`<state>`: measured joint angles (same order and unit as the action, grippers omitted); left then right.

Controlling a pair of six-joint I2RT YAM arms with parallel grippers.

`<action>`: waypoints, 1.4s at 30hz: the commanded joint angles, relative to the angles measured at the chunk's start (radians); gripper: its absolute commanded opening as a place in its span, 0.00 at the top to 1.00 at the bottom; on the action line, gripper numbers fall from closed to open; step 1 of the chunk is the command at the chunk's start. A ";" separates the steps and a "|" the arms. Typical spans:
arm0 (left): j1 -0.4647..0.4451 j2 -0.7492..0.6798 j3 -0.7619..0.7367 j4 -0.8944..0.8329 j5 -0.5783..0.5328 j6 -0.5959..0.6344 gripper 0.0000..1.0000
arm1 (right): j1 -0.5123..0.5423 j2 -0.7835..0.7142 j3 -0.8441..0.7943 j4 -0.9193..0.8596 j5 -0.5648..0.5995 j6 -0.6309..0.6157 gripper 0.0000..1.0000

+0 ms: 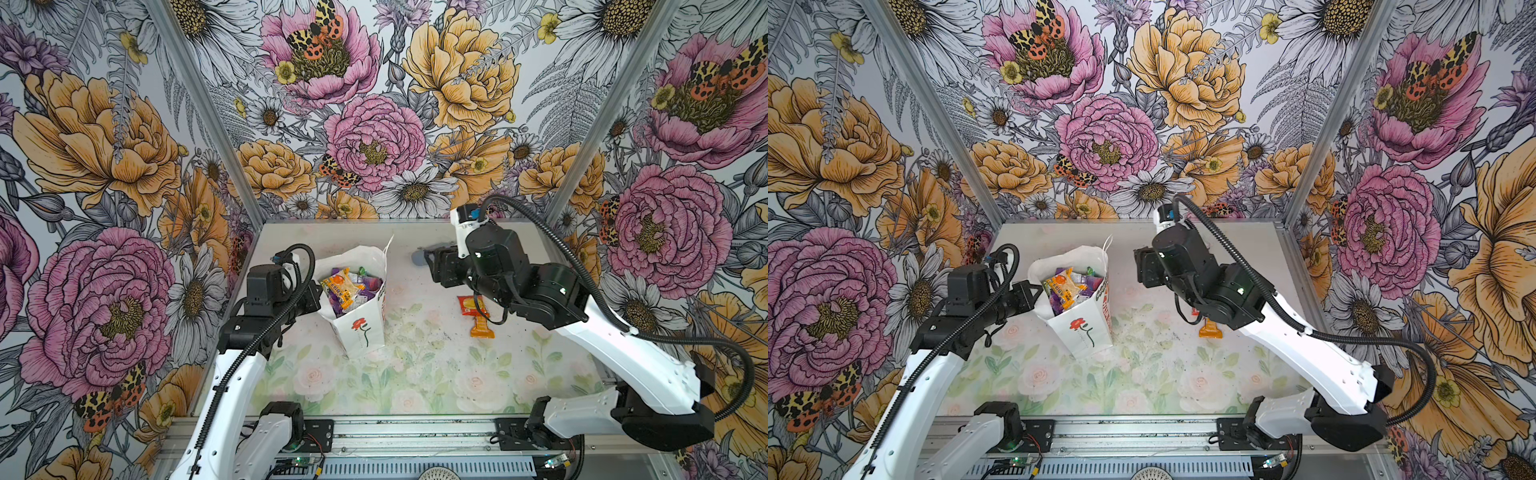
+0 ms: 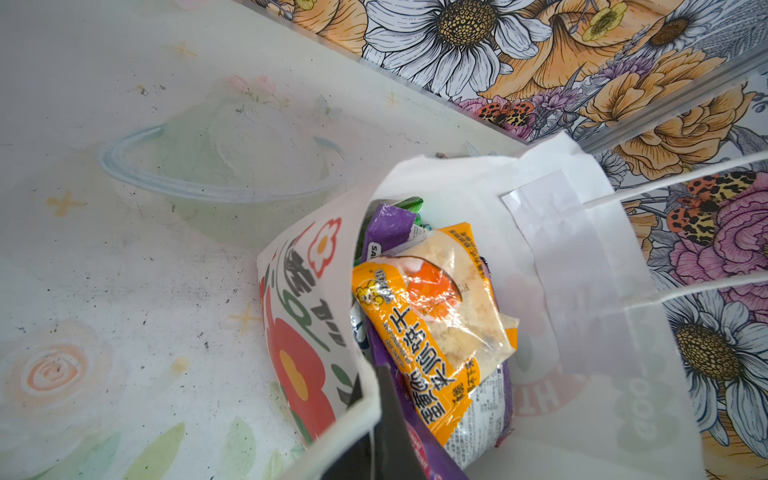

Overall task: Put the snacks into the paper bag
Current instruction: 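Withdraw the right gripper from the paper bag toward the red candy pack, then lower the right gripper and close it on the red-and-yellow candy pack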

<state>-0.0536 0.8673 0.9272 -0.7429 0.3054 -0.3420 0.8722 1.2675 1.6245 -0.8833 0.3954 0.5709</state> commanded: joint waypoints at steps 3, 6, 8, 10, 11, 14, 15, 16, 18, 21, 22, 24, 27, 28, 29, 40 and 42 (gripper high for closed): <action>0.021 -0.013 0.015 0.105 0.019 -0.004 0.96 | -0.146 -0.095 -0.176 0.052 0.002 0.105 0.34; 0.020 -0.014 0.013 0.105 0.020 -0.006 0.97 | -0.200 -0.120 -0.259 0.061 -0.019 0.132 0.34; 0.021 -0.016 0.013 0.105 0.017 -0.005 0.96 | -0.234 -0.122 -0.299 0.061 -0.036 0.146 0.34; 0.020 -0.017 0.013 0.105 0.017 -0.005 0.96 | -0.273 -0.119 -0.331 0.061 -0.063 0.156 0.34; 0.021 -0.017 0.013 0.106 0.016 -0.005 0.96 | -0.294 -0.116 -0.340 0.061 -0.077 0.160 0.34; 0.023 -0.017 0.012 0.106 0.018 -0.006 0.96 | -0.362 -0.104 -0.362 0.061 -0.126 0.181 0.34; 0.023 -0.017 0.012 0.106 0.020 -0.006 0.97 | -0.382 -0.100 -0.371 0.061 -0.145 0.191 0.34; 0.022 -0.017 0.009 0.107 0.017 -0.005 0.96 | -0.396 -0.096 -0.382 0.061 -0.162 0.198 0.34; 0.022 -0.009 0.010 0.107 0.011 -0.005 0.97 | -0.410 -0.089 -0.406 0.060 -0.169 0.200 0.34; 0.022 -0.003 0.010 0.106 0.020 -0.005 0.97 | -0.438 -0.077 -0.454 0.061 -0.190 0.214 0.34; 0.021 -0.010 0.009 0.106 0.016 -0.005 0.97 | -0.448 -0.068 -0.467 0.061 -0.206 0.213 0.34; 0.022 -0.021 0.008 0.106 0.001 -0.005 0.97 | -0.469 -0.042 -0.487 0.062 -0.224 0.215 0.34; 0.027 -0.014 0.010 0.106 0.006 -0.005 0.96 | -0.492 0.012 -0.512 0.071 -0.273 0.222 0.33; 0.028 -0.010 0.010 0.106 0.014 -0.005 0.96 | -0.496 0.033 -0.519 0.073 -0.278 0.219 0.33; 0.028 -0.008 0.010 0.106 0.022 -0.005 0.96 | -0.500 0.051 -0.526 0.077 -0.280 0.219 0.33; 0.024 -0.020 0.010 0.106 0.022 -0.006 0.97 | -0.657 0.237 -0.566 0.170 -0.408 0.130 0.32; 0.023 -0.026 0.009 0.106 0.021 -0.006 0.97 | -0.680 0.263 -0.564 0.182 -0.430 0.092 0.32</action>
<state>-0.0414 0.8722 0.9260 -0.7368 0.3119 -0.3527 0.2169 1.5066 1.0561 -0.7483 0.0132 0.7265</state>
